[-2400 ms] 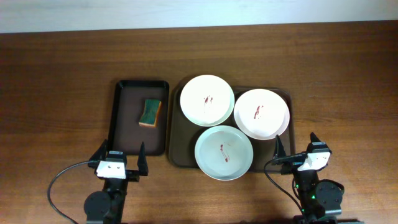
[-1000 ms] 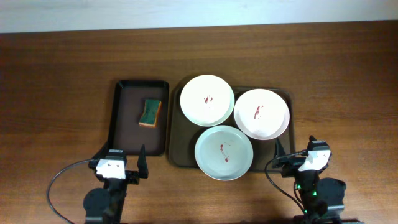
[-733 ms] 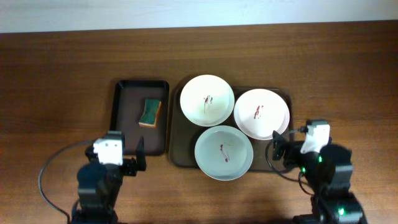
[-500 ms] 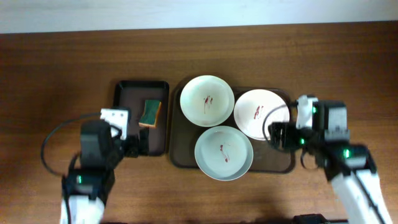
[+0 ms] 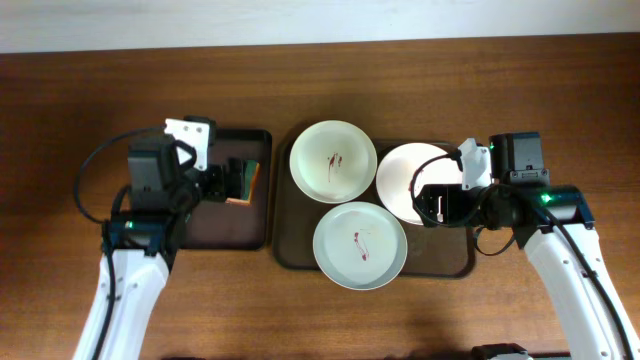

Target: Clean dirty plates on tray and stack at the side

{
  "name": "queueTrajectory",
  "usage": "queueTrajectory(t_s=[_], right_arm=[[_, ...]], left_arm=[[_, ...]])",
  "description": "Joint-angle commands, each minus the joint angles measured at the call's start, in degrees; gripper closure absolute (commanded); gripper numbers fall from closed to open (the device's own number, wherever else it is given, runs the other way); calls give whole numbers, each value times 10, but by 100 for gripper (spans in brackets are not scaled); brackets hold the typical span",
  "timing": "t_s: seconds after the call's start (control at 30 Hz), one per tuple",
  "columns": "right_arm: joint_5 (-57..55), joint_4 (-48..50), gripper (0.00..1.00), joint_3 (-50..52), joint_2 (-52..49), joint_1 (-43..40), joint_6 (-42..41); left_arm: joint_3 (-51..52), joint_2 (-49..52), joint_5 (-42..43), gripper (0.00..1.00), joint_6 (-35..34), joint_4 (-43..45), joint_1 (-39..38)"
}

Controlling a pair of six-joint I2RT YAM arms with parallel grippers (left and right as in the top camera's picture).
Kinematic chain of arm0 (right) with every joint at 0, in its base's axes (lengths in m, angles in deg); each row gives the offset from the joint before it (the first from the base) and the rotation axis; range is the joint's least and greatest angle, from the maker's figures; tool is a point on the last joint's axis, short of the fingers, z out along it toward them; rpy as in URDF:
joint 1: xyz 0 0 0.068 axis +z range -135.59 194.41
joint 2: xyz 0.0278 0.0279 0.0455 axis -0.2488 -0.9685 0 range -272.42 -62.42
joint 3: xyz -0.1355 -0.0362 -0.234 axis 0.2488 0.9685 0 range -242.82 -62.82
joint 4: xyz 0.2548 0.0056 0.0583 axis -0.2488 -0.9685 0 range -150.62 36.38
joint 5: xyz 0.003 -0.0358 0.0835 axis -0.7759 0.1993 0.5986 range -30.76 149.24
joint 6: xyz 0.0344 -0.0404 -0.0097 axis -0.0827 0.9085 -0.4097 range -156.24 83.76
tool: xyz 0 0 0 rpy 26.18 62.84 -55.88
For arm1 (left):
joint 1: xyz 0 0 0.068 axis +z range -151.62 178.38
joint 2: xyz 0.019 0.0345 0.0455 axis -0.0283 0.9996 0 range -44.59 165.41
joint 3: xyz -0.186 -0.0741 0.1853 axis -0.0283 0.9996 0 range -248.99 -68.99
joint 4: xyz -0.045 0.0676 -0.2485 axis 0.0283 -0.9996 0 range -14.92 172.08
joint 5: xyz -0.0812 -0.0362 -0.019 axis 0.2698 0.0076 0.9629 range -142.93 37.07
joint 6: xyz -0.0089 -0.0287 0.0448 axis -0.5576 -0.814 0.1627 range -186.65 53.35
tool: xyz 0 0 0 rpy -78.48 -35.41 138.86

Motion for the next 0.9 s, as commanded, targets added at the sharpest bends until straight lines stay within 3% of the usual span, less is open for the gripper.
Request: queueTrajectory(t_s=[0.0, 0.13, 0.23, 0.3, 0.87], right_arm=[[7, 0, 1, -10, -3, 5, 4], [7, 0, 1, -10, -3, 5, 4], [7, 0, 1, -10, -3, 5, 4], [7, 0, 1, -10, -3, 5, 5], [4, 0, 1, -10, -3, 5, 4]], left_arm=[[-56, 76, -45, 5, 23, -19, -13], [-83, 170, -45, 16, 49, -24, -39], [-83, 231, -60, 40, 48, -25, -54], [-83, 266, -59, 48, 44, -28, -54], [-83, 338, -62, 57, 44, -2, -54]])
